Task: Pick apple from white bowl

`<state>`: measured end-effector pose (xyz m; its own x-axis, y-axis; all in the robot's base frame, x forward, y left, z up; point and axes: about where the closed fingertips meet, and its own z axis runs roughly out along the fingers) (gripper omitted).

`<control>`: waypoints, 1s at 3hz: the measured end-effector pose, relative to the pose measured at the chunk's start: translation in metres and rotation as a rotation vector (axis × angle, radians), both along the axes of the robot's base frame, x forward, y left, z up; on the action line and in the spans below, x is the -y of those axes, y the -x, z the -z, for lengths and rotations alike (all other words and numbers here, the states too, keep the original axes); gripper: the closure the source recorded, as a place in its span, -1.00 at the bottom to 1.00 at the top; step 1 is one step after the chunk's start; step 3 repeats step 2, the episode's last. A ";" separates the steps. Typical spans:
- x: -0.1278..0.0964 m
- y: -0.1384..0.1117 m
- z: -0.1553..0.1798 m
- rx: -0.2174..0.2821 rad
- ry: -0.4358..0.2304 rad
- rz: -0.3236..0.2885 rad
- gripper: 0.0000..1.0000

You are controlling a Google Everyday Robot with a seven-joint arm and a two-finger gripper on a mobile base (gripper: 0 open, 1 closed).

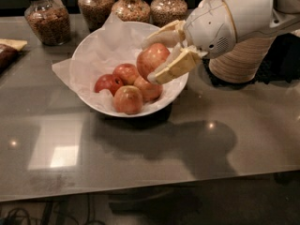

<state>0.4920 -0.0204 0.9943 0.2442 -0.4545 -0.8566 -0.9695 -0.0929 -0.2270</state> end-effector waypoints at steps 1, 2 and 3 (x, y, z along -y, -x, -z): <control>0.001 0.007 -0.015 0.051 -0.009 -0.092 1.00; 0.001 0.007 -0.015 0.051 -0.009 -0.092 1.00; 0.001 0.007 -0.015 0.051 -0.009 -0.092 1.00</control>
Offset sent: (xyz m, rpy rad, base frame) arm -0.0054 -0.0009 0.0121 0.0089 -0.0422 0.0770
